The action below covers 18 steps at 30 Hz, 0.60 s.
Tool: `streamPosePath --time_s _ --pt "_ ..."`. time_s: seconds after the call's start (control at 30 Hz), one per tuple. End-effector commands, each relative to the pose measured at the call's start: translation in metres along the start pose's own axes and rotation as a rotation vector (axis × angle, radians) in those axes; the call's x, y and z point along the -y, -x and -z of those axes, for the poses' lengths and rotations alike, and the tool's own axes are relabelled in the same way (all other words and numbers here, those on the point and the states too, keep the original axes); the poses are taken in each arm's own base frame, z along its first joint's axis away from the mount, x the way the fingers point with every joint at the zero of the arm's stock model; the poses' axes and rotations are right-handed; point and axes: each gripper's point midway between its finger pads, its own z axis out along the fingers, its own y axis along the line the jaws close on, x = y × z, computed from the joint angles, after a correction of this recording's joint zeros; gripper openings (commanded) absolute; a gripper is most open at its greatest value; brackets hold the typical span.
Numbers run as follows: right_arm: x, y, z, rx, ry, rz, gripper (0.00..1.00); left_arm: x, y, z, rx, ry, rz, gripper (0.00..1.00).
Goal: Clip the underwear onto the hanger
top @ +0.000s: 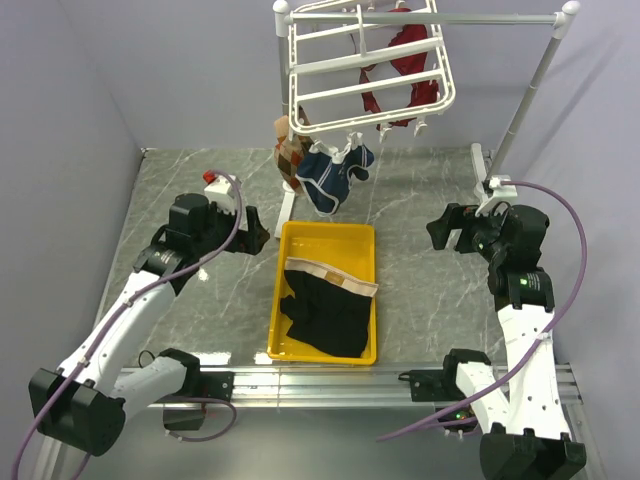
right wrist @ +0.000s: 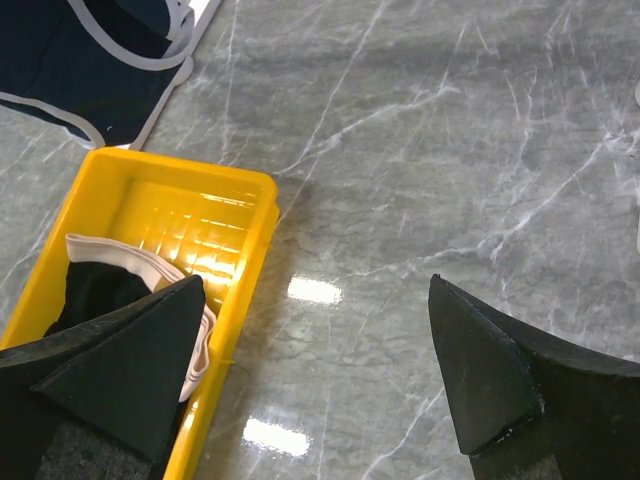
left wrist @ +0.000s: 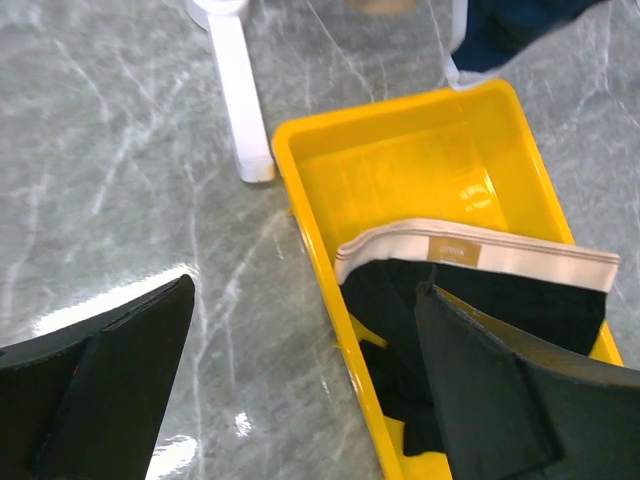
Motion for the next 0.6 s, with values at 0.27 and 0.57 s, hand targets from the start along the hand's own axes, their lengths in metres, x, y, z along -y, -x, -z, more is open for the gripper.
streamPosePath --time_s 0.27,0.57 --pt "-0.003 0.038 0.010 0.097 -0.017 0.017 1.00 0.035 0.097 0.035 0.331 -0.111 -0.104 0.94" --pt "-0.006 0.052 0.011 0.118 -0.008 0.015 1.00 0.120 0.128 0.058 0.561 -0.354 -0.259 0.90"
